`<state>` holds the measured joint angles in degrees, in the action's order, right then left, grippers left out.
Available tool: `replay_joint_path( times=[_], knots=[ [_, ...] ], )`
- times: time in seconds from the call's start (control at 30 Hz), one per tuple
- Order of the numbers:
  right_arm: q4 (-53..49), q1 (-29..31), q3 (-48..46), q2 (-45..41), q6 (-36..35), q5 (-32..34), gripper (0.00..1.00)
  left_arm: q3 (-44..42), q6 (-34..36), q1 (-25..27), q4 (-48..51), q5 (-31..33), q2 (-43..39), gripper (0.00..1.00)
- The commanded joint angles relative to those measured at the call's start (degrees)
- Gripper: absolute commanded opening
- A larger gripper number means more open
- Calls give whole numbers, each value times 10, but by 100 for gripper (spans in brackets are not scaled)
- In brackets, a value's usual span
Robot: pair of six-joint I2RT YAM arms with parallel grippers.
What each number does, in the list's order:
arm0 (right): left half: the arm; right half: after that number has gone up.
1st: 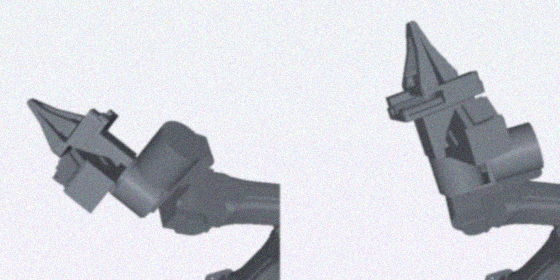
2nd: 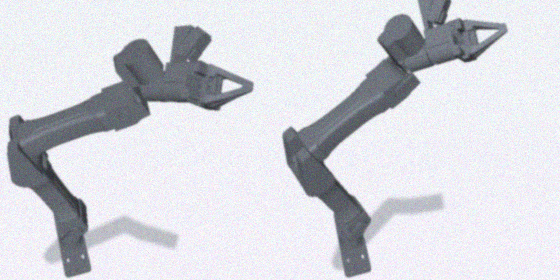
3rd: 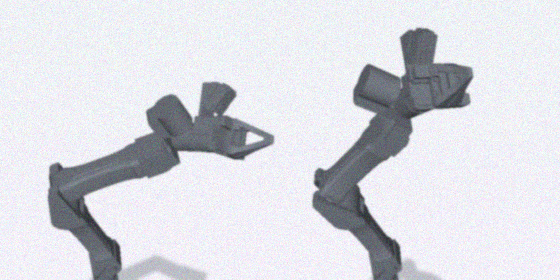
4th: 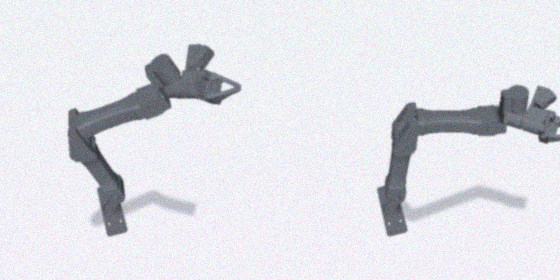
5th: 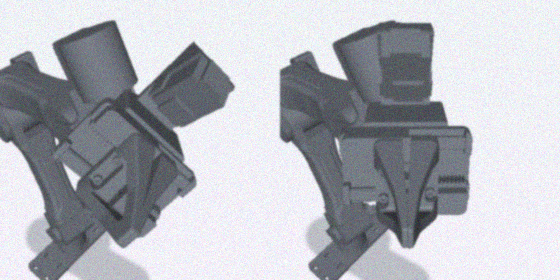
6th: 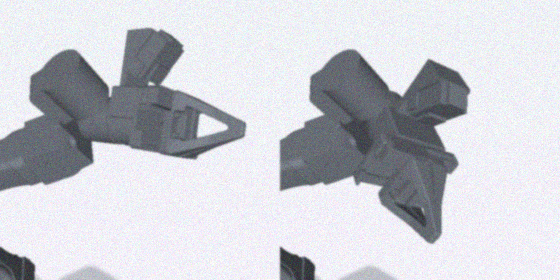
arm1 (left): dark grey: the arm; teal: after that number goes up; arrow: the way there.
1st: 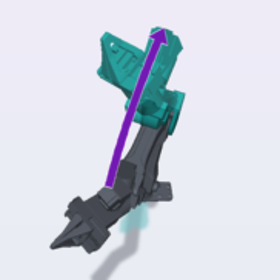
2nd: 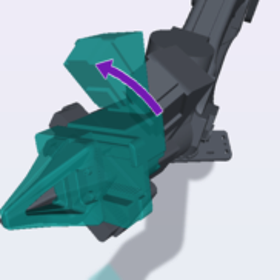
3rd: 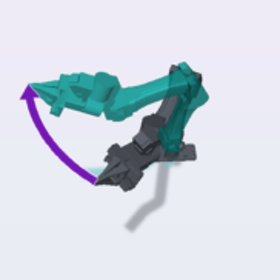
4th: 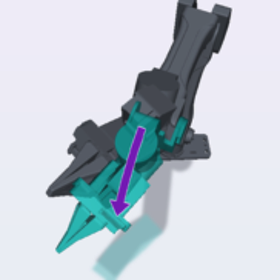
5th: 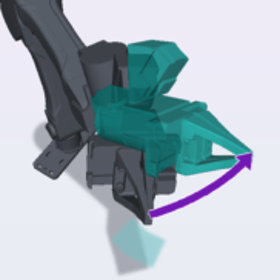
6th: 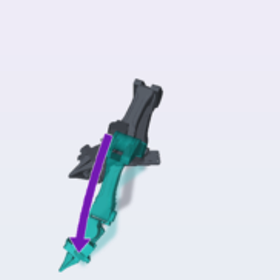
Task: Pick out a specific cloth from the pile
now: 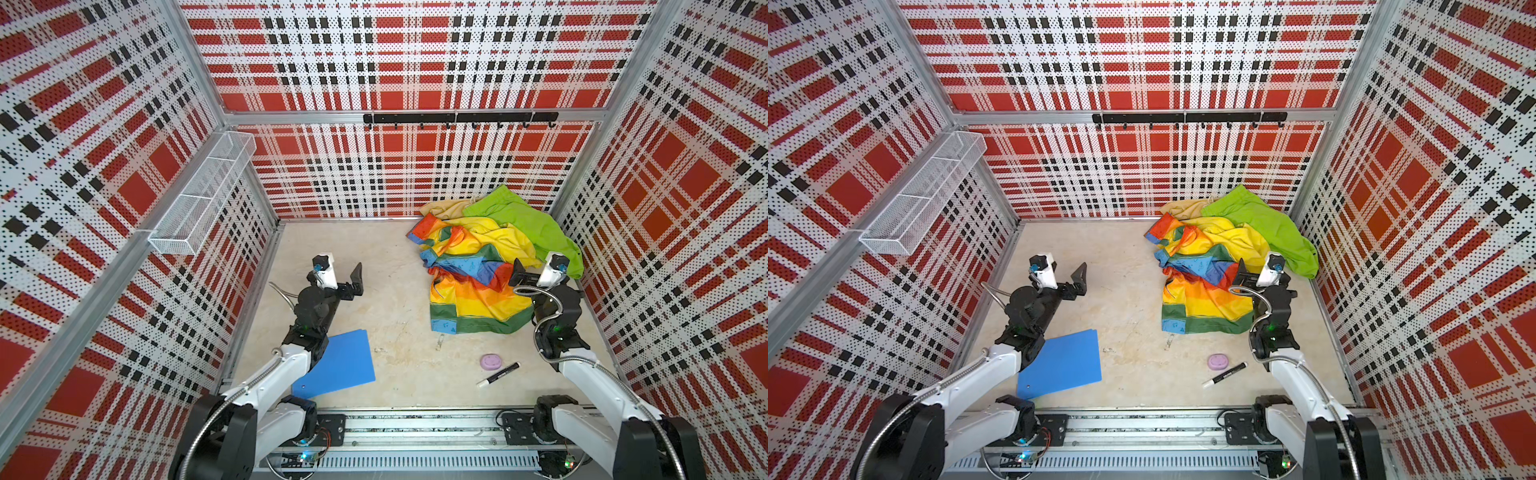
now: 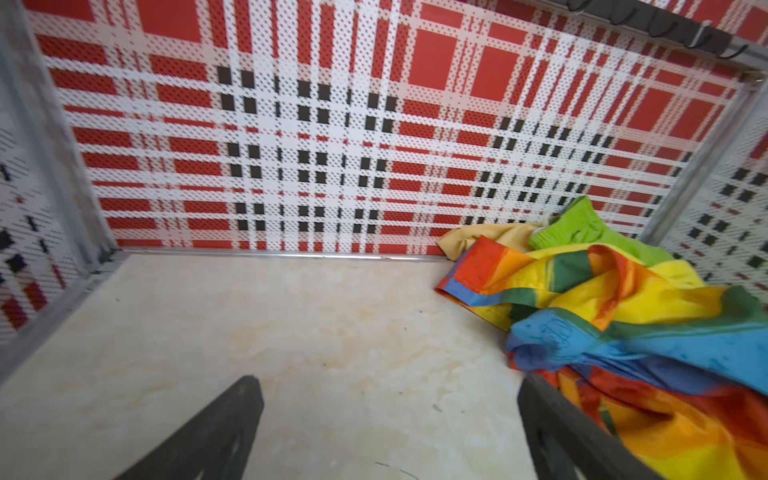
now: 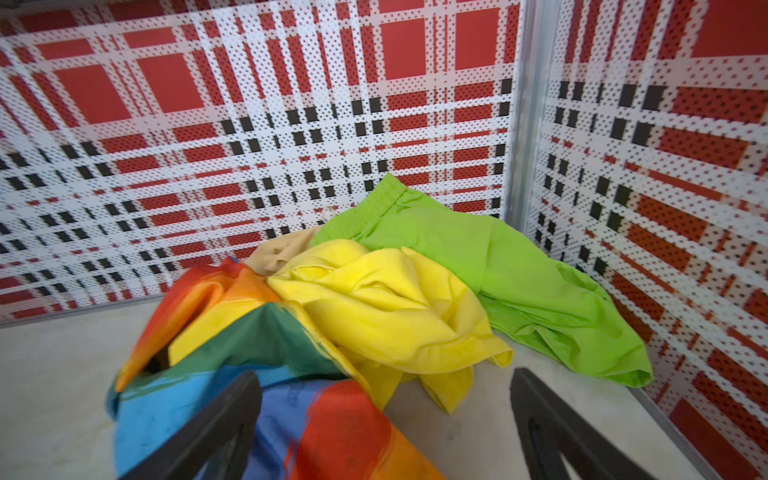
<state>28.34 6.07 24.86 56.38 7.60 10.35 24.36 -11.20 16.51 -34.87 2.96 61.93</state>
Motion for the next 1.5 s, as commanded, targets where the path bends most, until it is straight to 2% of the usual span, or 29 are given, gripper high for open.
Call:
replay_joint_path(
  times=[0.0,0.1,0.17,0.37,0.67,0.93,1.03,1.23,1.33,1.47],
  knots=[
    [-111,41,48,-12,36,41,100,21,-75,13,77,-40,-17,99],
    [-181,96,101,11,44,116,100,34,-105,16,98,-87,-21,99],
    [-213,128,132,34,44,135,100,37,-124,19,102,-108,-22,99],
    [-304,147,205,116,87,94,100,19,-154,28,101,-169,-29,99],
    [-318,152,222,168,94,41,100,-13,-144,30,99,-251,-33,99],
    [-326,237,264,258,72,80,100,-22,-161,35,71,-254,-9,99],
    [-320,240,268,301,81,89,100,-25,-161,38,67,-251,-6,99],
    [-364,241,341,415,68,118,100,-29,-162,39,68,-247,-8,99],
    [-379,242,368,455,64,122,85,-33,-166,41,68,-245,-13,99],
    [-382,242,386,469,58,128,32,-41,-168,42,68,-237,-22,99]
  ],
)
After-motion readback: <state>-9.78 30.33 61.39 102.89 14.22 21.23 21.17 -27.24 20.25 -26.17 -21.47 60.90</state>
